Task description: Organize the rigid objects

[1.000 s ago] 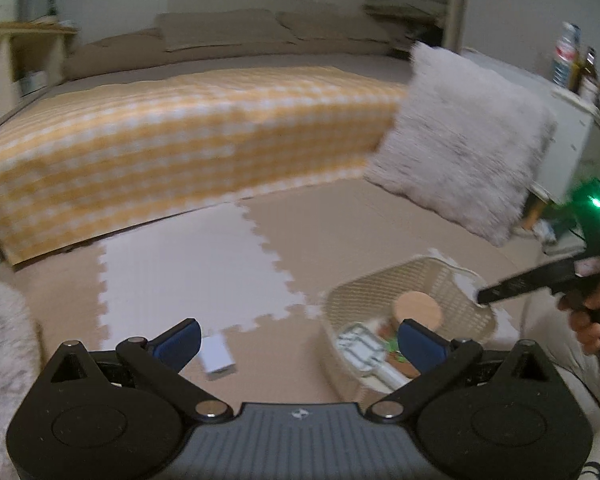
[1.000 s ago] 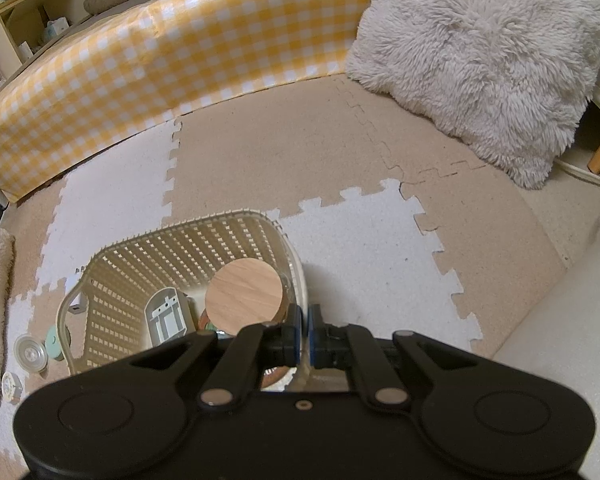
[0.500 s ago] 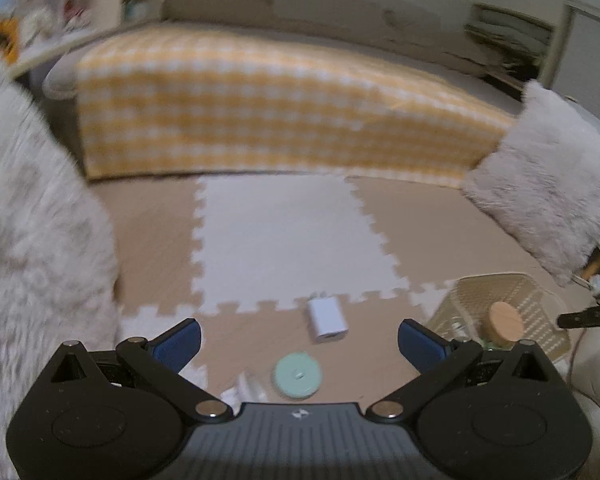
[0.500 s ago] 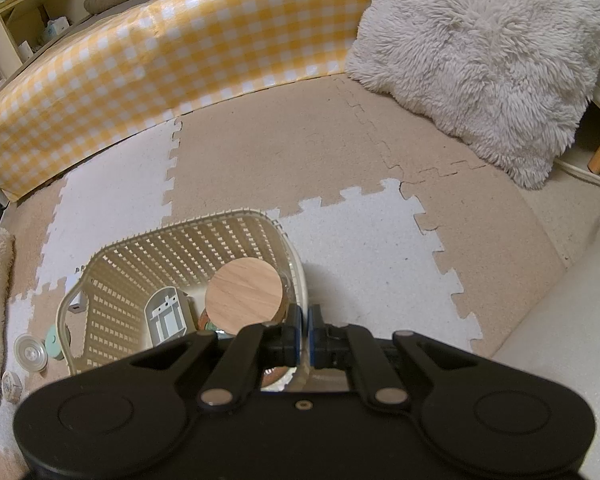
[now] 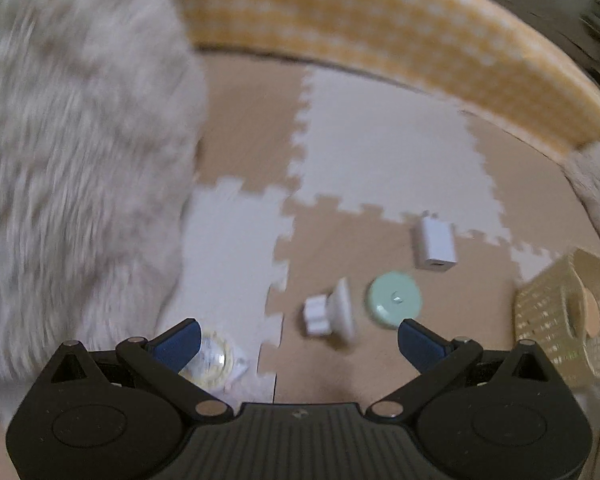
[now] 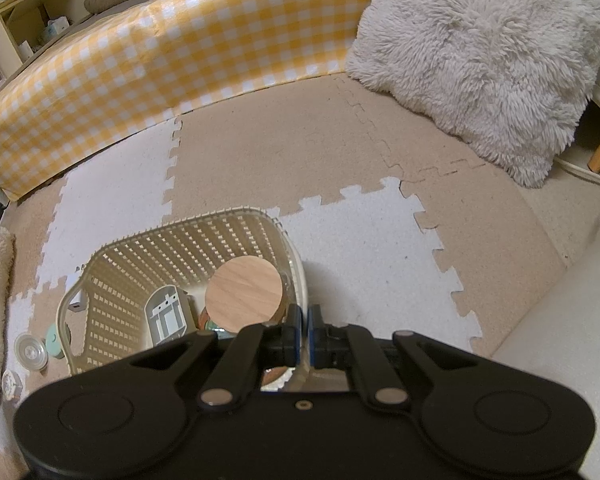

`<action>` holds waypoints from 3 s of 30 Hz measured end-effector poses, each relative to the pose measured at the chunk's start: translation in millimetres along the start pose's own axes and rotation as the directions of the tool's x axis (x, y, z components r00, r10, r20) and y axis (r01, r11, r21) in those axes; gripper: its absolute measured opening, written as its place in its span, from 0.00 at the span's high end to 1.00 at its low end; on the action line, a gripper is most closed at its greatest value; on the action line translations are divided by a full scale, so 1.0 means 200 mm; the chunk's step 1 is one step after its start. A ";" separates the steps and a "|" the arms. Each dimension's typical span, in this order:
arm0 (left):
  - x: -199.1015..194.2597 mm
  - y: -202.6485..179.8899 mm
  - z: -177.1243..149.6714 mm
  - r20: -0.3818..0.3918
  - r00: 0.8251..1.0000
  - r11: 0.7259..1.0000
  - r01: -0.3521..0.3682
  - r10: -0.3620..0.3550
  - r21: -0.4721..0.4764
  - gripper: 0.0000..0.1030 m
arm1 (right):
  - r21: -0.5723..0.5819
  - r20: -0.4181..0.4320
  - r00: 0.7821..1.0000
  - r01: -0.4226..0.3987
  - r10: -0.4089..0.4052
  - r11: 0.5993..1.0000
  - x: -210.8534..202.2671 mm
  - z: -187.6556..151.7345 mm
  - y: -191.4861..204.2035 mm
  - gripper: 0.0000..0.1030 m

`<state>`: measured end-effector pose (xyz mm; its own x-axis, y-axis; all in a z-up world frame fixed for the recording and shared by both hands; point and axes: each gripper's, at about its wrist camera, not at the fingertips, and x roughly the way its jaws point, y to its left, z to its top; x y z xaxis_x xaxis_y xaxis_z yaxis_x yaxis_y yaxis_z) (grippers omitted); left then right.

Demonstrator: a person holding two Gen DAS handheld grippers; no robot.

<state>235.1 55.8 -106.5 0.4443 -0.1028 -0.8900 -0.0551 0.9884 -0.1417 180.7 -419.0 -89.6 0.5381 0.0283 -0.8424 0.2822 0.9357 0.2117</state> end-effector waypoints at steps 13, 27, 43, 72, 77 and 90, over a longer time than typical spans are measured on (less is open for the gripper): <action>0.17 0.19 -0.06 -0.084 0.995 0.955 -0.074 0.052 -0.286 0.00 | -0.007 -0.007 1.000 0.002 -0.003 1.000 0.01 -0.01 0.00 0.96; 0.23 0.19 -0.03 -0.167 0.973 0.959 -0.190 0.157 -0.208 0.34 | -0.013 -0.013 1.000 0.004 -0.004 1.000 0.02 -0.01 0.01 0.96; 0.18 0.12 -0.03 -0.129 0.988 0.972 -0.108 0.082 -0.210 0.45 | -0.017 -0.013 1.000 0.007 -0.007 1.000 0.03 -0.01 0.01 0.96; 0.23 0.02 -0.03 -0.123 0.976 0.982 -0.184 0.177 -0.047 0.45 | -0.015 -0.015 1.000 0.003 -0.003 1.000 0.03 -0.02 0.01 0.96; 0.18 0.01 -0.01 -0.083 0.983 0.984 -0.169 0.164 -0.053 0.45 | -0.015 -0.015 1.000 0.004 -0.004 1.000 0.03 -0.02 0.01 0.96; 0.16 -0.01 0.01 -0.061 0.987 0.988 -0.148 0.146 -0.046 0.46 | -0.016 -0.015 1.000 0.005 -0.005 1.000 0.03 -0.02 0.01 0.96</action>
<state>250.9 51.3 -135.1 0.3766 0.0356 -0.9257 -0.1617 0.9864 -0.0279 181.7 -416.1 -96.5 0.5242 0.0290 -0.8511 0.2718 0.9414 0.1995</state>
